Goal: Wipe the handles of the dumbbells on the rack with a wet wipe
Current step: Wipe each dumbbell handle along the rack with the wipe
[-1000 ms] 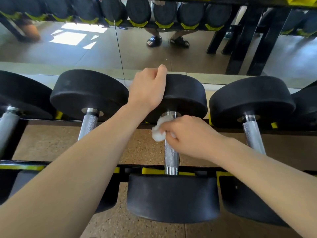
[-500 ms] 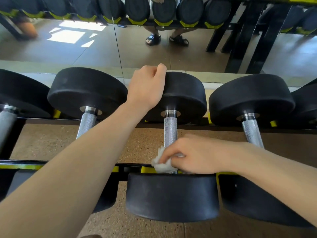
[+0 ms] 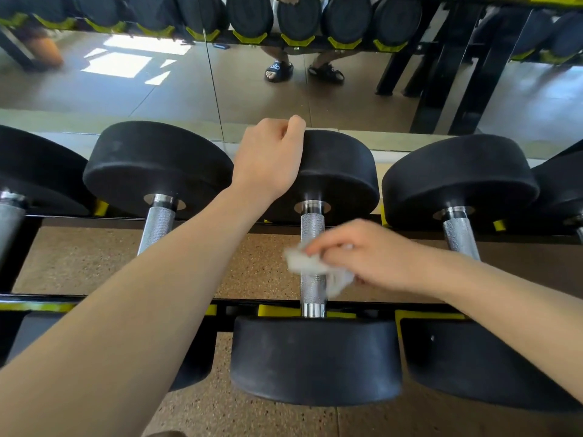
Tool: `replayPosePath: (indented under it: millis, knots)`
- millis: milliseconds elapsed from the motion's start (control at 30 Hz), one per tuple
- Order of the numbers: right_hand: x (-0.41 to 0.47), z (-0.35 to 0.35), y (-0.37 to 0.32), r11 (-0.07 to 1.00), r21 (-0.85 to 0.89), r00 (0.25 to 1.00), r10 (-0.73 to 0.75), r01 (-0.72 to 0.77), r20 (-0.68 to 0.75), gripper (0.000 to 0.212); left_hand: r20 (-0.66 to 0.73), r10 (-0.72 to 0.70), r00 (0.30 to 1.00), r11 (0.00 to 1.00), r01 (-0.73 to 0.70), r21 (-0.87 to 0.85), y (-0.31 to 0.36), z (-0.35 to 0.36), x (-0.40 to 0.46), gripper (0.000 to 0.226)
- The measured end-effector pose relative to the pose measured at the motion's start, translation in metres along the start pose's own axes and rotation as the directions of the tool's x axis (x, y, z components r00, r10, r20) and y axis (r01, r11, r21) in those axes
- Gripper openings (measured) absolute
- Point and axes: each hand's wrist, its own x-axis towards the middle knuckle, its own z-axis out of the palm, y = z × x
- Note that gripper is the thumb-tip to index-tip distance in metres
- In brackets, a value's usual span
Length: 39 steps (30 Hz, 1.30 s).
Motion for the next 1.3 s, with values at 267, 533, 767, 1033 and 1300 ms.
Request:
replayPosePath:
  millis: [267,533,767,1033,1300]
  knots:
    - [0.02,0.018,0.011,0.335,0.905,0.836,0.547,-0.261,0.039,0.026,-0.003,-0.009,1.0,1.0,0.009,0.008,0.001,0.0,-0.001,0.049]
    - [0.01,0.005,0.007,0.149,0.961,0.846,0.518,-0.235,0.126,0.017,-0.007,-0.015,1.0,1.0,0.015,0.022,0.002,0.0,0.0,0.05]
    - [0.042,0.014,-0.018,0.308,0.935,0.766,0.639,-0.175,-0.067,0.017,-0.017,0.001,1.0,1.0,-0.001,0.022,0.001,-0.001,0.0,0.05]
    - [0.015,0.03,-0.006,0.841,-0.54,0.902,-0.262,0.039,-0.342,0.032,-0.018,-0.011,1.0,1.0,0.011,0.027,0.003,-0.001,-0.002,0.049]
    - [0.031,0.013,0.007,0.901,-0.429,0.909,-0.227,0.061,-0.349,0.042,0.003,-0.008,1.0,1.0,0.008,-0.01,0.002,-0.001,-0.001,0.05]
